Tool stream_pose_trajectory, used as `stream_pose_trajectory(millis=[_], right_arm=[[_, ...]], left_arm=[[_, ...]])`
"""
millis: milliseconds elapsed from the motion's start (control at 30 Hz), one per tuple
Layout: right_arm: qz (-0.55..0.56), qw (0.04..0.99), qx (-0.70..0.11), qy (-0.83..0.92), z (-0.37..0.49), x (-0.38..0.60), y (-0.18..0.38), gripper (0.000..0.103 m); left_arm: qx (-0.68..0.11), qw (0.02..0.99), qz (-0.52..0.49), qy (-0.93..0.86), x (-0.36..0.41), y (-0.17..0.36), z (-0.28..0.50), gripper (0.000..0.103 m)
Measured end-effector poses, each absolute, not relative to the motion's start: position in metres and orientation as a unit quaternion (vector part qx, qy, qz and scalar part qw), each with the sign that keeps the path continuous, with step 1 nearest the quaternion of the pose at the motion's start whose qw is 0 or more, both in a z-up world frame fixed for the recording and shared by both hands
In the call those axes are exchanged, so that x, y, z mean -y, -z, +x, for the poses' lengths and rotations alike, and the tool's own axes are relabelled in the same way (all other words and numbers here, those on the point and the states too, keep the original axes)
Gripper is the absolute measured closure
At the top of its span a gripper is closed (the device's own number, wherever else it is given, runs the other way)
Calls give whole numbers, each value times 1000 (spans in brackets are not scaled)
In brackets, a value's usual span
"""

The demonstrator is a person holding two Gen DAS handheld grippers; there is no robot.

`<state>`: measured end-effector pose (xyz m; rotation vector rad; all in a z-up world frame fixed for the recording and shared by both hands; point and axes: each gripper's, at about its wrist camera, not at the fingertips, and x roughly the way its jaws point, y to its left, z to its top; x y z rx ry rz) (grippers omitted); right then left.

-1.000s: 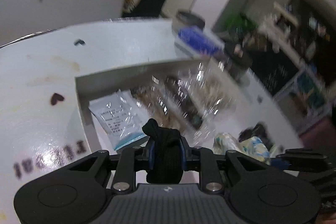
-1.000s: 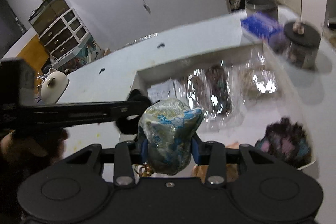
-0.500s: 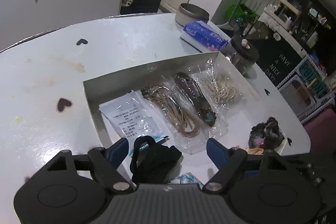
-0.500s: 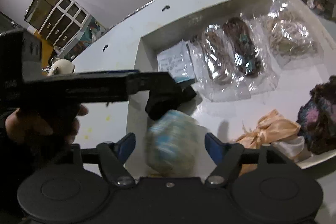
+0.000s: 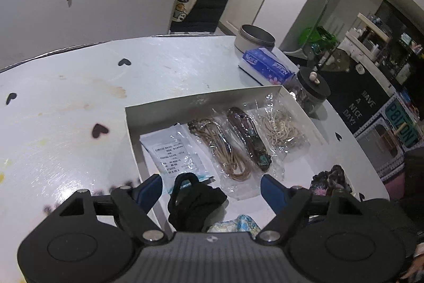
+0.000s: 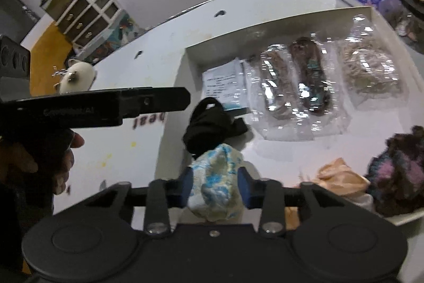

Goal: Organize soft objects
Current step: 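Lower both items into the white box and open both tools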

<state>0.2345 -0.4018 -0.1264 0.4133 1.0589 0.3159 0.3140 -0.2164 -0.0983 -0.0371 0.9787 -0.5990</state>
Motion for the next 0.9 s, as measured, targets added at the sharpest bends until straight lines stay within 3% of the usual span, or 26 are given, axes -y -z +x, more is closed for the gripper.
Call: stream_pose_trajectory(millis=[67,133,333,633,900], right_arm=[[189,826,-505,-164,238,398,133,77],[170,819,-522,-166,242,392,144,79],[139,810,-536,-194,242,386,155,79],[113,849,-472,-211,226,418,108,54],[87,889,-406,-193,212,461,63,49]], left_arm=[[-462,843,-21,275,216,97,311,22],[-461,846,-25,267,215,95,308,22],[-454,856,-36,245,217,88,298,22],[-429,877,-62,206,219,69,273,22],[-390,902,-82,165,224,40,235,18]])
